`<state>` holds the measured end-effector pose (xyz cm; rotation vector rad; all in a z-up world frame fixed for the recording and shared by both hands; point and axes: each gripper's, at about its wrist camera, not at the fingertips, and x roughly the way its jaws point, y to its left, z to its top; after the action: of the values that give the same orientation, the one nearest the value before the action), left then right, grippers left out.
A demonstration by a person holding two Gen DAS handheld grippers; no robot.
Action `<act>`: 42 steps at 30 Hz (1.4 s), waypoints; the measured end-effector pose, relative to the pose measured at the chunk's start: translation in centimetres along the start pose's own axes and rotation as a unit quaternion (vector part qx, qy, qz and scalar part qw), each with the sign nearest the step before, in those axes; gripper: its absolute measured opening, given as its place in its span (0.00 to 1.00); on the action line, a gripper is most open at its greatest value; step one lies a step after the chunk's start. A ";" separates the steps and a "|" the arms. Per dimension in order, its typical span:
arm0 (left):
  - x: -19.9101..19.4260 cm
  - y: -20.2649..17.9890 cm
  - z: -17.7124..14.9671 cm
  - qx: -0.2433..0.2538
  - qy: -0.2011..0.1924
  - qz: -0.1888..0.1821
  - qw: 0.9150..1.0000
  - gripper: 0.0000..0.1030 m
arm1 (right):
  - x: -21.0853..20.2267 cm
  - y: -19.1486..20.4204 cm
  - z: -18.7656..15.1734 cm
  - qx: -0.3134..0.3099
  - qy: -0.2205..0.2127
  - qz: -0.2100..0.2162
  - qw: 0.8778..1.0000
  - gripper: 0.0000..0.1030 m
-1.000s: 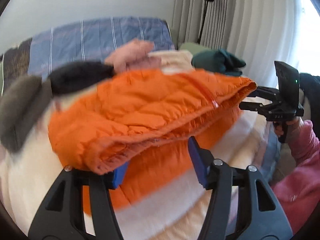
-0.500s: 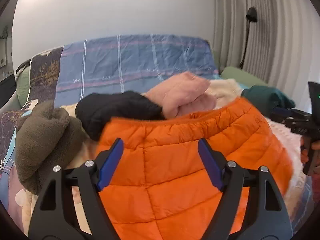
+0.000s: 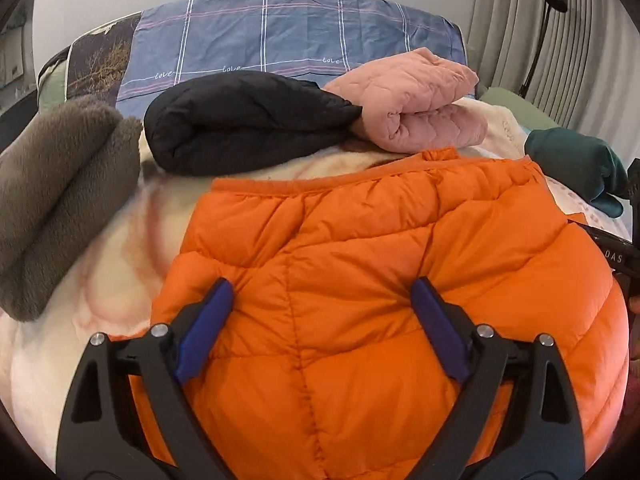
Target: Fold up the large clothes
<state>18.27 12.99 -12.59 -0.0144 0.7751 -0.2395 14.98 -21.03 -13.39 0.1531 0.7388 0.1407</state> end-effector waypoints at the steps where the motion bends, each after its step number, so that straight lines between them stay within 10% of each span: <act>1: 0.1 0.2 -0.3 -0.006 -0.001 -0.005 1.000 0.90 | 0.3 0.1 -0.1 -0.005 0.000 -0.004 1.000 0.66; 13: -0.7 -0.3 0.2 -0.004 -0.001 0.031 1.000 0.90 | -0.8 -0.8 0.7 0.017 0.028 -0.001 0.999 0.67; 21: -4.8 -4.2 6.1 0.009 -0.077 0.004 0.997 0.91 | -5.1 3.1 6.5 0.020 -0.027 0.039 0.999 0.71; 26: 0.3 -6.6 7.7 0.017 -0.031 0.032 0.999 0.92 | 0.3 5.8 7.4 -0.004 0.001 -0.001 1.000 0.72; 29: 5.8 -5.1 5.6 -0.018 0.060 0.054 0.997 0.97 | 5.7 4.0 4.7 -0.002 0.052 -0.031 0.998 0.77; 31: 5.8 -3.4 5.0 -0.069 0.047 0.012 0.996 0.97 | 6.1 2.1 4.1 0.041 0.047 0.005 0.998 0.78; 42: 6.5 -4.3 4.0 -0.041 0.032 0.035 0.998 0.98 | 6.8 3.3 3.0 0.002 0.038 -0.033 0.999 0.79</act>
<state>24.62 7.07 -13.79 -0.0571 0.8481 -0.1416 21.73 -16.84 -15.11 0.1275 0.8199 0.0826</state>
